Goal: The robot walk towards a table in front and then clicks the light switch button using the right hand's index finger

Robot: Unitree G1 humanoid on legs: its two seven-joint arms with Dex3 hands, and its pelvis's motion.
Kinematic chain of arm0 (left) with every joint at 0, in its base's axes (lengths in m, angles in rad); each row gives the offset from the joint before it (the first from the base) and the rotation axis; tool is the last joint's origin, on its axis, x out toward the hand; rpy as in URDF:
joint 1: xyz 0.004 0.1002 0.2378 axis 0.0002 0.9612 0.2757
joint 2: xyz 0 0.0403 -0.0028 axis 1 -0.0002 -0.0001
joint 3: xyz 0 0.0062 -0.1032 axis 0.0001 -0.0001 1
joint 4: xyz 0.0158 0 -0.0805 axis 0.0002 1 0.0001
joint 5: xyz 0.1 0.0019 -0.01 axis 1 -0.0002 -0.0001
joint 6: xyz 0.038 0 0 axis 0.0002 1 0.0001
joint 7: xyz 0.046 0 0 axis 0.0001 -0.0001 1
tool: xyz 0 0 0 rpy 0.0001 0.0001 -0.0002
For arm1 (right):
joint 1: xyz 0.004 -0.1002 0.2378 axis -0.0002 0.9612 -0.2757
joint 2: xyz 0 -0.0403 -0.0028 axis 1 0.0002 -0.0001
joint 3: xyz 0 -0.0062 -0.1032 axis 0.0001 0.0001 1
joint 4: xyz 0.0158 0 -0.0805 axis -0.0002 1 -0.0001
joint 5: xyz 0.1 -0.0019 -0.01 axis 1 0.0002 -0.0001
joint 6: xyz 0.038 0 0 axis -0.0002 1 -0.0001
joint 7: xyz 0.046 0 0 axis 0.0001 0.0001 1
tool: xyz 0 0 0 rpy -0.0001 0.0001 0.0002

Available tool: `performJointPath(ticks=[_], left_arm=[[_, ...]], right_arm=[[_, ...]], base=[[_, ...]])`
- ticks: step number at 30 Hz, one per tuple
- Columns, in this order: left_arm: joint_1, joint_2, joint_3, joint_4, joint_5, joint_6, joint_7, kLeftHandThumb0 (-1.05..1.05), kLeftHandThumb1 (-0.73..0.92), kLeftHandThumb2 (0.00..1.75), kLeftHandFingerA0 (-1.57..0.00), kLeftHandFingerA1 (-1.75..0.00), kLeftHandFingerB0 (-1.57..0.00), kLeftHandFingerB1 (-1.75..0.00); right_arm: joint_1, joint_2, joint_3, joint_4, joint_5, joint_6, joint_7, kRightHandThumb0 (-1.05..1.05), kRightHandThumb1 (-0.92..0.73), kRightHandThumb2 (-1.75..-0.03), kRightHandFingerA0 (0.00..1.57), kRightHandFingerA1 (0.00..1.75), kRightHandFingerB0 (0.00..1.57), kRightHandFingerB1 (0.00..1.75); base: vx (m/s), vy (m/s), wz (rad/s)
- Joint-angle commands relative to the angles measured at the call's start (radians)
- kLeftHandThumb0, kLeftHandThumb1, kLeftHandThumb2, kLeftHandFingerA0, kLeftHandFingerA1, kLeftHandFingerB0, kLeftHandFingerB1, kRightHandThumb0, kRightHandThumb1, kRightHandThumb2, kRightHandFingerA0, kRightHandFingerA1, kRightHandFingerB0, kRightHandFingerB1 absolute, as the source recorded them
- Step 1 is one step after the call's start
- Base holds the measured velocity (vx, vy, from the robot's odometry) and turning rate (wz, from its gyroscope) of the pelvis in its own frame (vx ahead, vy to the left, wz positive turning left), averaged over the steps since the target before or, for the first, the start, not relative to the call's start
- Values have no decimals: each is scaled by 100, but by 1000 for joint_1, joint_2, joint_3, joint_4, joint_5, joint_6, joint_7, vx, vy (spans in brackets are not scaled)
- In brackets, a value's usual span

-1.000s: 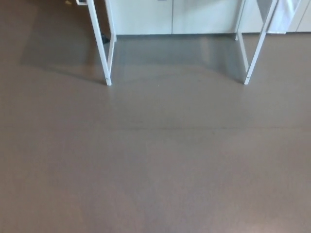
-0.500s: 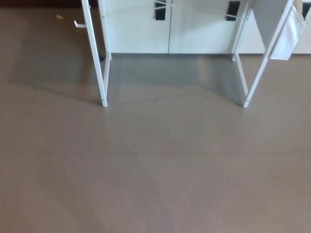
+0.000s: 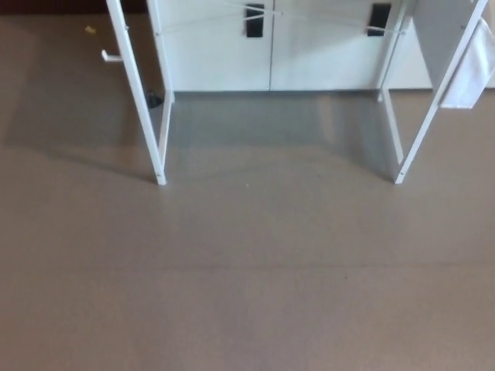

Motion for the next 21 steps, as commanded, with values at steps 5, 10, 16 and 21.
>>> performJointPath(ticks=[5,10,16,21], left_arm=[[0,21,-14,27,24,-45,16,-28,64,59,-48,-55,-33,-43],[5,25,-20,14,19,-38,12,-24,44,92,-41,-65,-23,-54],[16,26,-26,8,16,-37,13,-24,45,92,-43,-65,-23,-54],[13,29,-30,15,18,-37,14,-24,45,92,-45,-65,-23,-54]], right_arm=[[19,-14,8,-16,-11,0,-6,-44,-69,-60,46,40,36,36],[58,-9,17,-119,-13,48,-6,-38,-72,-61,44,43,36,38],[66,-11,31,-134,-31,61,-22,-37,-72,-61,45,43,36,39],[35,-19,38,-65,-40,33,-25,-40,-71,-60,46,42,38,39]], base=[[218,166,-8],[145,-18,10],[107,-189,12],[218,-196,-7]])
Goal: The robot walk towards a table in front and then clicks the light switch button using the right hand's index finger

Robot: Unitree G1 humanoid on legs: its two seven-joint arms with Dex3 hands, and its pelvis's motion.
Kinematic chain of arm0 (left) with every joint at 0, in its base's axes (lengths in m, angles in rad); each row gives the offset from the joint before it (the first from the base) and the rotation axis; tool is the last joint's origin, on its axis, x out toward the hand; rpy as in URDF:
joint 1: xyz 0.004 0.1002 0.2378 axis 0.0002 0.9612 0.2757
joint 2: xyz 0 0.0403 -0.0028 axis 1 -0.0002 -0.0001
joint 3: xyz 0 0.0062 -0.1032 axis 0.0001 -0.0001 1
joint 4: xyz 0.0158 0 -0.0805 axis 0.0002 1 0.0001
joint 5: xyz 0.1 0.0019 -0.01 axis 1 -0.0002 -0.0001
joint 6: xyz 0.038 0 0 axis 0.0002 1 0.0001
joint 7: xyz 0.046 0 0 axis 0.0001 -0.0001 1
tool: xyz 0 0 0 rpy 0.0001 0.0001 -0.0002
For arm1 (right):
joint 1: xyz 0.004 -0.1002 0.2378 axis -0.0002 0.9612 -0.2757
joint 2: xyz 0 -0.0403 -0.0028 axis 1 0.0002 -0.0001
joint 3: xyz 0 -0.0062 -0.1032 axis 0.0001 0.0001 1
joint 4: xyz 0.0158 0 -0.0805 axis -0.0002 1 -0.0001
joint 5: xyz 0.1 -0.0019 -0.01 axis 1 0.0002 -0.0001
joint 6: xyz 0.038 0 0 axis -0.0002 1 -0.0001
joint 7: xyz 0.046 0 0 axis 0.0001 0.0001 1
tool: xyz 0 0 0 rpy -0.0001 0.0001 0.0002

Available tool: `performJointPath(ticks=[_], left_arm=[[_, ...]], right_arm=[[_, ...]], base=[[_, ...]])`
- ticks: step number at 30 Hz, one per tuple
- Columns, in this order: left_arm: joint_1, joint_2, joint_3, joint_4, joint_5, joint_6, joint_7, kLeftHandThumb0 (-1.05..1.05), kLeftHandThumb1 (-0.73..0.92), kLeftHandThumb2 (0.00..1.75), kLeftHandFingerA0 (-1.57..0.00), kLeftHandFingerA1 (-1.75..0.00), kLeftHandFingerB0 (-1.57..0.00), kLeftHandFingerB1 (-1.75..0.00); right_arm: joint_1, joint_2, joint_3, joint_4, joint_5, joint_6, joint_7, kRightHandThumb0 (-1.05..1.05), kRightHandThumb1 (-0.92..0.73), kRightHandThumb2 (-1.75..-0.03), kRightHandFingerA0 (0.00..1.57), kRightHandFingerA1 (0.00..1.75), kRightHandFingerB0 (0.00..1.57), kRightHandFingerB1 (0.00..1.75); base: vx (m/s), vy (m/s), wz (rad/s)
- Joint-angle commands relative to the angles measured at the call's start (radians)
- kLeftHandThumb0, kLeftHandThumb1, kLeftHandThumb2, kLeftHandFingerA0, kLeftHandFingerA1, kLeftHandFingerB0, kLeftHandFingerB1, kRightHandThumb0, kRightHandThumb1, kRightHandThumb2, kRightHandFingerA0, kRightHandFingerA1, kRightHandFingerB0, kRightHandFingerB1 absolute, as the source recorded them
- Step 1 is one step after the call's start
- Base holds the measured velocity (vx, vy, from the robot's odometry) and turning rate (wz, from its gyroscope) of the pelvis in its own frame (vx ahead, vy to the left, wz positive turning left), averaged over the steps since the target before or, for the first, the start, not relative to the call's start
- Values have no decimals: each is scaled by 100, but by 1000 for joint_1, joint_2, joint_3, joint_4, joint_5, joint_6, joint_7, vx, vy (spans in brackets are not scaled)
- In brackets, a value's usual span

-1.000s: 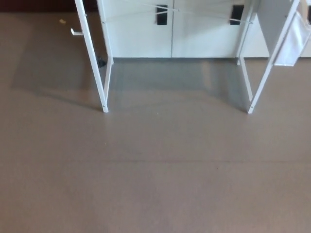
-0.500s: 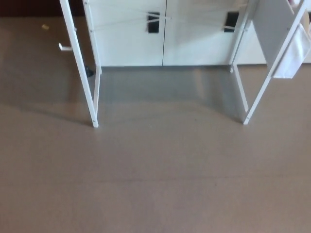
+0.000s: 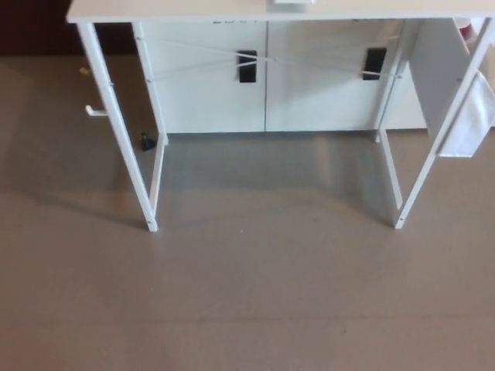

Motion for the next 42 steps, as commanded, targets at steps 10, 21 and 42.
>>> performJointPath(ticks=[10,21,42], left_arm=[[-1,18,-6,7,19,-23,8,-26,67,59,-53,-56,-34,-44],[-10,22,-16,21,35,-23,25,-28,66,59,-54,-55,-35,-43],[-40,28,-24,37,40,-20,25,-26,67,60,-53,-55,-34,-43]], right_arm=[[-24,-13,7,50,-18,12,-6,-38,-71,-61,46,41,38,38],[-56,-11,1,135,-3,-39,9,-38,-69,-61,46,42,36,39],[-116,-27,21,234,-20,-96,14,-41,-70,-60,43,42,35,39]], base=[[132,-36,-1],[152,-40,2],[265,-106,1]])
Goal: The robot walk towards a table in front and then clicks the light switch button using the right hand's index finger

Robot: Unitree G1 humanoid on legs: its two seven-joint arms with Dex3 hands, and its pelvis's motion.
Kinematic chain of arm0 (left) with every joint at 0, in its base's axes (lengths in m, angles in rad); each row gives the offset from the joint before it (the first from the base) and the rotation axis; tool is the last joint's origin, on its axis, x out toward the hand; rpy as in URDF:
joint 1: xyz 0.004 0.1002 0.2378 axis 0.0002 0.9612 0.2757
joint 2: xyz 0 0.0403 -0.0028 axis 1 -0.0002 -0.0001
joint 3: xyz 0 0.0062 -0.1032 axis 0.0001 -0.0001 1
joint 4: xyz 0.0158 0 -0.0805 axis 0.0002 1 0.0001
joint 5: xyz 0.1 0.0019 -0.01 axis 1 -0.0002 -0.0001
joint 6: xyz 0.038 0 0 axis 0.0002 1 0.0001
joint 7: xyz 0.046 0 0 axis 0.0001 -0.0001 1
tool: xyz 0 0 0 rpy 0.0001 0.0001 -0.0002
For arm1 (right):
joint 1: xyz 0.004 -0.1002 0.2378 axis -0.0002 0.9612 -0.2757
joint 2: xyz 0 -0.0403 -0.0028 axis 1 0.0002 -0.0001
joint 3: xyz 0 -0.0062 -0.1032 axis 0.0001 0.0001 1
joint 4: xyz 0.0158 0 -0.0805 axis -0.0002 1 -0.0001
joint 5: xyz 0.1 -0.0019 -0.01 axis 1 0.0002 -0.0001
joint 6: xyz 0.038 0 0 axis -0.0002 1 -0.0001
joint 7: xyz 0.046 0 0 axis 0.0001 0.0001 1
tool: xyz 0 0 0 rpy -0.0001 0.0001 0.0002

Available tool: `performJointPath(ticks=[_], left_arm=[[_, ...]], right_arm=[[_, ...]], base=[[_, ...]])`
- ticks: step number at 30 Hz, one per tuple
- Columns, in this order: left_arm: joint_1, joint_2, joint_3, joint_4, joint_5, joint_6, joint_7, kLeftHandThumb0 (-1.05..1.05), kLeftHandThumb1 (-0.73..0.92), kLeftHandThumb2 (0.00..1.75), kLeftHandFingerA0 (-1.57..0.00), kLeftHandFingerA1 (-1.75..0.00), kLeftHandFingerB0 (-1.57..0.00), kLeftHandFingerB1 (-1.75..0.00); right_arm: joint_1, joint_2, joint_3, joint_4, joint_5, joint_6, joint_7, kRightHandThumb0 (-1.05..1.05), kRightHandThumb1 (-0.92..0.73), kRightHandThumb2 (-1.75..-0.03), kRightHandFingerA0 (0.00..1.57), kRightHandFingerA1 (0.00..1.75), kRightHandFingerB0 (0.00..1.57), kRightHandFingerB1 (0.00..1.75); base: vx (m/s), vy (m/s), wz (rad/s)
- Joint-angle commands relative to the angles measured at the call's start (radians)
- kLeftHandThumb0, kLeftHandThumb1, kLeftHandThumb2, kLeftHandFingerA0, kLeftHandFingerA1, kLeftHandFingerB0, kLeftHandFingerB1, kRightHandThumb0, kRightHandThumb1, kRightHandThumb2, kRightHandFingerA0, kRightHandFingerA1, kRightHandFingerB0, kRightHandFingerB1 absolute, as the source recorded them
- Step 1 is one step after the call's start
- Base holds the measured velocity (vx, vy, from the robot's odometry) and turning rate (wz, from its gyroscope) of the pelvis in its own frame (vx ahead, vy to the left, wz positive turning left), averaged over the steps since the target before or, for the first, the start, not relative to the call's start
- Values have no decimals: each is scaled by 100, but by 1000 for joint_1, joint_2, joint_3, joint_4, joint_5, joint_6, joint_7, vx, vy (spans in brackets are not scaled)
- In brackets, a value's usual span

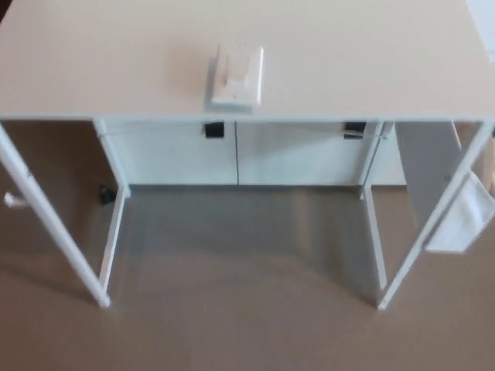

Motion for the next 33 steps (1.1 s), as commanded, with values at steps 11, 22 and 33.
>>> performJointPath(ticks=[11,22,33], left_arm=[[4,18,2,1,8,-6,6,-26,67,60,-53,-55,-34,-43],[5,20,1,-5,9,-3,5,-26,67,60,-53,-55,-34,-43],[8,14,11,-8,-5,2,9,-25,65,59,-50,-56,-35,-43]], right_arm=[[-5,-8,-1,25,3,-43,8,-41,-70,-60,43,42,35,39],[-3,-6,-2,28,5,-48,8,-41,-70,-60,43,42,35,39],[10,-27,33,4,-54,-45,-20,-57,-59,-58,32,37,32,35]], base=[[261,87,0],[198,-105,5],[17,105,1]])
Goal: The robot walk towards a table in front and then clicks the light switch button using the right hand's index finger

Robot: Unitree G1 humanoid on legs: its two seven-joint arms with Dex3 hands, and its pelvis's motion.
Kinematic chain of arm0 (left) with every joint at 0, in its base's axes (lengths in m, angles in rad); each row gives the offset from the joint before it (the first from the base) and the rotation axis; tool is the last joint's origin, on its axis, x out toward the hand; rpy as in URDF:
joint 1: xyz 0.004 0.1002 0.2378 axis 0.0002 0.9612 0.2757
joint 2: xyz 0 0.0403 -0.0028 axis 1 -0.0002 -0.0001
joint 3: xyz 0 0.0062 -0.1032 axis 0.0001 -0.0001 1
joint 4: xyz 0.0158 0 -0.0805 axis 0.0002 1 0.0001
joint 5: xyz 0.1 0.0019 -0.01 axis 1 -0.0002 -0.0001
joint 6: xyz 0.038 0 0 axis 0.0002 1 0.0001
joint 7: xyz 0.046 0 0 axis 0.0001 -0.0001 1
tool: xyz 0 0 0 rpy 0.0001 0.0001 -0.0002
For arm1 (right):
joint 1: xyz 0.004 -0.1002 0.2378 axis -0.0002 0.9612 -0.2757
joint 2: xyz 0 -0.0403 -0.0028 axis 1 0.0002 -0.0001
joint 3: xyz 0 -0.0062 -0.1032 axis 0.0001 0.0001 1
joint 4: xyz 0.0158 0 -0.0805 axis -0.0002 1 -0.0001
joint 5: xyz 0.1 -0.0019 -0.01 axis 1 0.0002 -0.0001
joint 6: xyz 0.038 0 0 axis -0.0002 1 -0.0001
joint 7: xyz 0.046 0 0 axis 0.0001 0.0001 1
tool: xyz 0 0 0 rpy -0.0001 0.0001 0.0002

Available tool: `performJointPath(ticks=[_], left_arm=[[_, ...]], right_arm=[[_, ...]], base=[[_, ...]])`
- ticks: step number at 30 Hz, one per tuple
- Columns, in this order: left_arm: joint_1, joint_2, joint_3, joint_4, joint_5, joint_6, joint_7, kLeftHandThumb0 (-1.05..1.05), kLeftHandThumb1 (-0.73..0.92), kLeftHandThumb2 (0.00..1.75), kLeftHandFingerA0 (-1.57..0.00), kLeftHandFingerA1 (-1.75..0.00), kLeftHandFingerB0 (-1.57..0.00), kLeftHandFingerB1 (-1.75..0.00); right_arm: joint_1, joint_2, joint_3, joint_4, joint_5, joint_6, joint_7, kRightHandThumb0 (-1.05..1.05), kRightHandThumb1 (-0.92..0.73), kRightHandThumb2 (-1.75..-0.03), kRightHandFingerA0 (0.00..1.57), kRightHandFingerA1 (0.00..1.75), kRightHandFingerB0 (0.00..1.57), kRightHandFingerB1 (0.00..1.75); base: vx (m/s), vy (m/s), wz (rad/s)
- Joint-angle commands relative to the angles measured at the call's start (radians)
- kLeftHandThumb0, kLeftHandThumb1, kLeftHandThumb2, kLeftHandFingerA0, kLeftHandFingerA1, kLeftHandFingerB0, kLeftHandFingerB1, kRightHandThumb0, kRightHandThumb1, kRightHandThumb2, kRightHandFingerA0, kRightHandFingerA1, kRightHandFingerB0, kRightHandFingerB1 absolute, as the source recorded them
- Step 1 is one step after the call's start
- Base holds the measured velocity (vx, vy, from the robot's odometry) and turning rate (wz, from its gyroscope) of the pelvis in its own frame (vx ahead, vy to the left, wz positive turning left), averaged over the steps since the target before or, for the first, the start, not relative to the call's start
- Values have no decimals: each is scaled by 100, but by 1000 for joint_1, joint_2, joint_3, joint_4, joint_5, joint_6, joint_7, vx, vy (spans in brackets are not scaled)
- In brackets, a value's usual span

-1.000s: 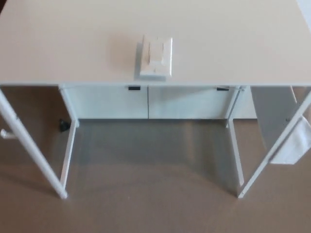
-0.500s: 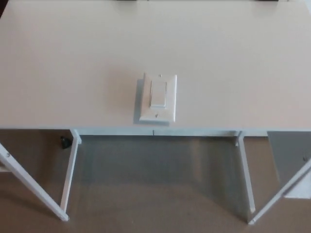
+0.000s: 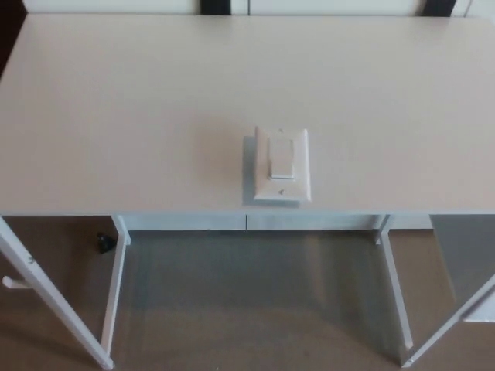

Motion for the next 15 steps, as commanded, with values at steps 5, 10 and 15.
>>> performJointPath(ticks=[5,10,15], left_arm=[[-2,-2,11,8,3,-5,13,-25,65,59,-51,-56,-36,-43],[-7,-4,15,16,-2,-10,5,-27,65,59,-51,-57,-35,-44],[-6,1,10,7,3,2,4,-27,66,59,-50,-54,-36,-43]], right_arm=[[7,-33,32,-10,-52,-14,-37,-61,-45,-84,32,51,21,45],[-1,-30,26,15,-41,-31,-25,-59,-45,-85,32,52,19,44],[-4,-30,27,21,-40,-40,-23,-61,-46,-85,33,52,19,44]], base=[[53,-9,14],[41,-79,9],[5,-17,0]])
